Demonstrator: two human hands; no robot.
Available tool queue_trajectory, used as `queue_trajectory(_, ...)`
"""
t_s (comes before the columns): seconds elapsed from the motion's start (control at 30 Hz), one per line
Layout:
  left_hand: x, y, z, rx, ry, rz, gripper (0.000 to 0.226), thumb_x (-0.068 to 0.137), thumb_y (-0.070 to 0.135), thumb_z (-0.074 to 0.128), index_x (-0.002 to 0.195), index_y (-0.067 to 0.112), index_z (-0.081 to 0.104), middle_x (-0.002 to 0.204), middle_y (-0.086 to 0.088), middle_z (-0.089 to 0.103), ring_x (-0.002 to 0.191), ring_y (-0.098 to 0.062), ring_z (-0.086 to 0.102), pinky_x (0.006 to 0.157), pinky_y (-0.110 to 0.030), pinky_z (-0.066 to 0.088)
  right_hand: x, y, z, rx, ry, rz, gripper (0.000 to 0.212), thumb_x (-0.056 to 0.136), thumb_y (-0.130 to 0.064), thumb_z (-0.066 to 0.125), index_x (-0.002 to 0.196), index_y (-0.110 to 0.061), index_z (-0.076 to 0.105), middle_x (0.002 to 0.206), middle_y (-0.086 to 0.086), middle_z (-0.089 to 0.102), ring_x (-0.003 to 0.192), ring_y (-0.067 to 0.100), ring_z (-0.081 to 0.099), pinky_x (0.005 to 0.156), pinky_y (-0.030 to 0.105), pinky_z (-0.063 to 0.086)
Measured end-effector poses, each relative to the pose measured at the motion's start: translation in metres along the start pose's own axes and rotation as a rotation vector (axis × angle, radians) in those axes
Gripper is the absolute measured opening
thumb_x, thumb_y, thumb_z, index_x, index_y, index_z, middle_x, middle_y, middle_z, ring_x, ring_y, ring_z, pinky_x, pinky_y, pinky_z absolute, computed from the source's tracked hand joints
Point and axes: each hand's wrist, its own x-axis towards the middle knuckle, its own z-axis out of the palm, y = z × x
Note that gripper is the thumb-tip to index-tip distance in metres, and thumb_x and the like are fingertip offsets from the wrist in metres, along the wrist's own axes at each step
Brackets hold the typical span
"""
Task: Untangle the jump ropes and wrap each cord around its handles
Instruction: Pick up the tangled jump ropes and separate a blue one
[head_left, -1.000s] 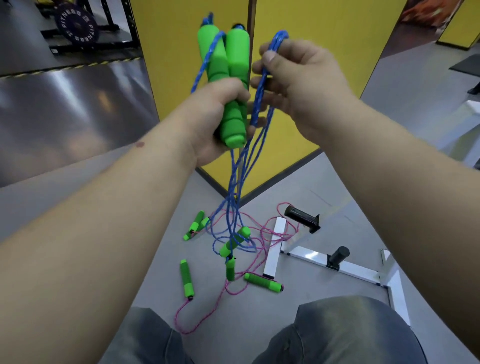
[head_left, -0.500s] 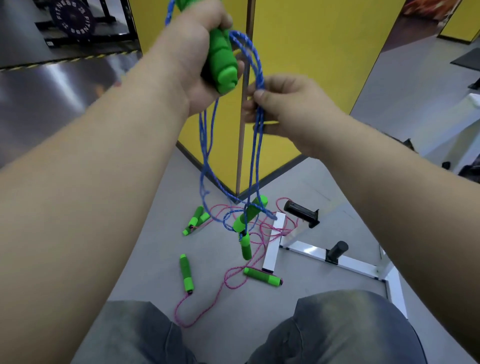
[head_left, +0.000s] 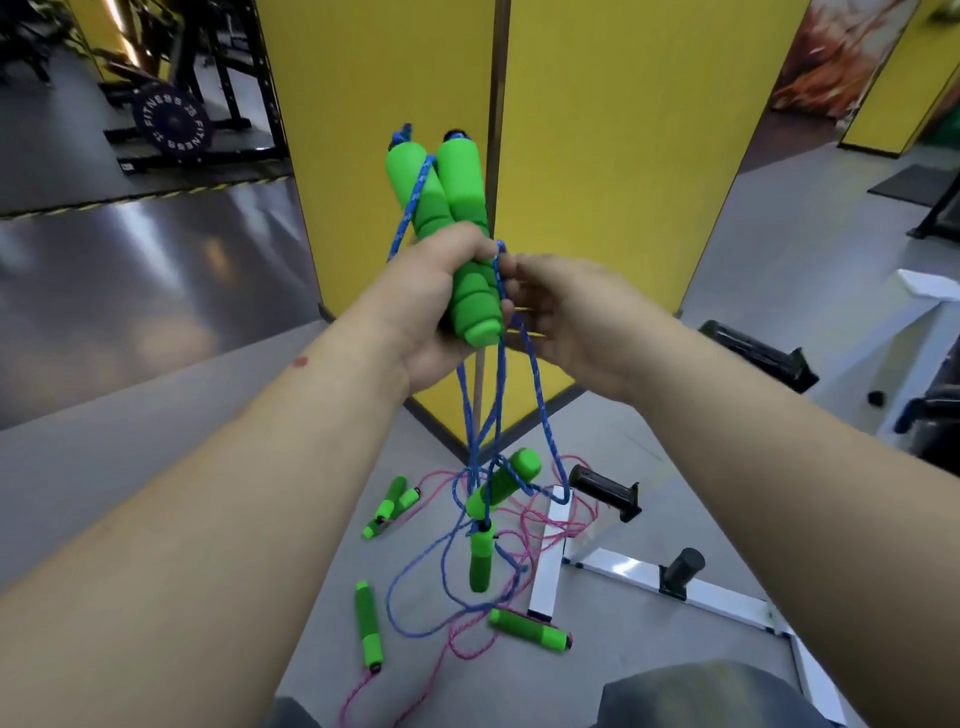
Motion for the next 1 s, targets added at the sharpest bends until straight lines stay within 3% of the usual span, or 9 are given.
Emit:
queue_trajectory(0.07, 0.002, 0.008, -0.003, -0.034, 0.029, -0.010, 0.011, 0.095, 0.012, 0.052, 0.090, 0.005, 0.060, 0.079, -0.007, 0.061, 0.072, -0.020, 0.060, 0.062, -0.029, 0.052, -0.007, 0.006, -0.004, -0.094, -0.120, 0.110, 0.017, 0.100, -0.023, 0.049, 0.096, -0.017, 0.064, 0.086, 0.005, 0.070, 0.084, 0.024, 0.068, 0.089, 0.041, 0.048)
queue_trajectory(0.13, 0.004, 0.015, -0.006, -0.071, 0.051, -0.005, 0.011, 0.096, 0.012, 0.052, 0.091, 0.005, 0.059, 0.082, -0.007, 0.062, 0.075, -0.020, 0.061, 0.063, -0.029, 0.052, -0.011, 0.011, -0.008, -0.237, -0.174, 0.097, 0.017, 0.101, -0.013, 0.050, 0.101, -0.013, 0.067, 0.090, 0.008, 0.072, 0.092, 0.027, 0.068, 0.088, 0.042, 0.051)
queue_trajectory(0.23, 0.004, 0.018, -0.009, -0.073, 0.075, 0.009, 0.009, 0.097, 0.011, 0.050, 0.099, 0.006, 0.057, 0.090, -0.009, 0.067, 0.084, -0.023, 0.068, 0.062, -0.027, 0.053, -0.009, 0.006, -0.008, -0.306, -0.046, -0.032, 0.019, 0.103, -0.007, 0.050, 0.106, -0.012, 0.068, 0.084, 0.003, 0.071, 0.086, 0.020, 0.069, 0.094, 0.049, 0.055)
queue_trajectory(0.3, 0.003, 0.014, -0.012, -0.042, 0.067, 0.013, 0.013, 0.097, 0.009, 0.048, 0.109, 0.008, 0.053, 0.101, -0.014, 0.071, 0.093, -0.029, 0.071, 0.064, -0.028, 0.052, -0.006, -0.002, -0.006, -0.238, 0.028, -0.112, 0.020, 0.104, -0.008, 0.048, 0.107, -0.013, 0.067, 0.084, -0.001, 0.071, 0.081, 0.016, 0.069, 0.090, 0.046, 0.057)
queue_trajectory(0.37, -0.001, 0.007, -0.013, -0.007, 0.034, 0.003, 0.022, 0.094, 0.009, 0.049, 0.116, 0.009, 0.051, 0.105, -0.016, 0.072, 0.089, -0.027, 0.068, 0.067, -0.029, 0.052, -0.004, -0.010, -0.002, -0.176, 0.057, -0.177, 0.019, 0.105, -0.010, 0.048, 0.107, -0.014, 0.066, 0.088, 0.002, 0.070, 0.081, 0.017, 0.068, 0.084, 0.042, 0.058)
queue_trajectory(0.5, -0.005, -0.005, -0.014, 0.096, -0.013, 0.034, 0.029, 0.083, 0.009, 0.056, 0.111, 0.011, 0.063, 0.097, -0.011, 0.070, 0.085, -0.027, 0.068, 0.067, -0.032, 0.054, -0.004, -0.022, 0.006, -0.081, 0.086, -0.268, 0.019, 0.105, -0.008, 0.046, 0.101, -0.011, 0.065, 0.083, 0.004, 0.065, 0.077, 0.023, 0.065, 0.087, 0.049, 0.057)
queue_trajectory(0.7, -0.005, -0.003, -0.016, 0.156, 0.129, 0.057, 0.045, 0.078, 0.009, 0.063, 0.122, 0.004, 0.057, 0.099, -0.011, 0.069, 0.085, -0.027, 0.070, 0.061, -0.031, 0.056, 0.004, -0.020, 0.001, -0.137, 0.208, -0.243, 0.018, 0.105, -0.011, 0.046, 0.103, -0.014, 0.064, 0.081, 0.000, 0.066, 0.075, 0.016, 0.066, 0.073, 0.032, 0.057)
queue_trajectory(0.87, -0.007, -0.006, -0.022, 0.260, 0.147, 0.013, 0.035, 0.076, 0.008, 0.065, 0.111, 0.003, 0.060, 0.088, -0.010, 0.064, 0.077, -0.023, 0.064, 0.061, -0.032, 0.055, 0.015, 0.006, -0.010, -0.182, 0.263, -0.093, 0.018, 0.105, -0.013, 0.047, 0.105, -0.016, 0.065, 0.089, 0.001, 0.071, 0.082, 0.016, 0.068, 0.083, 0.035, 0.055)
queue_trajectory(1.0, -0.006, -0.010, -0.025, 0.331, 0.141, -0.021, 0.016, 0.091, -0.002, 0.056, 0.105, 0.001, 0.062, 0.087, -0.013, 0.062, 0.073, -0.022, 0.061, 0.062, -0.033, 0.053, 0.021, 0.012, -0.012, -0.167, 0.297, -0.007, 0.020, 0.100, -0.021, 0.057, 0.120, -0.020, 0.063, 0.116, 0.002, 0.070, 0.113, 0.020, 0.064, 0.102, 0.042, 0.047)
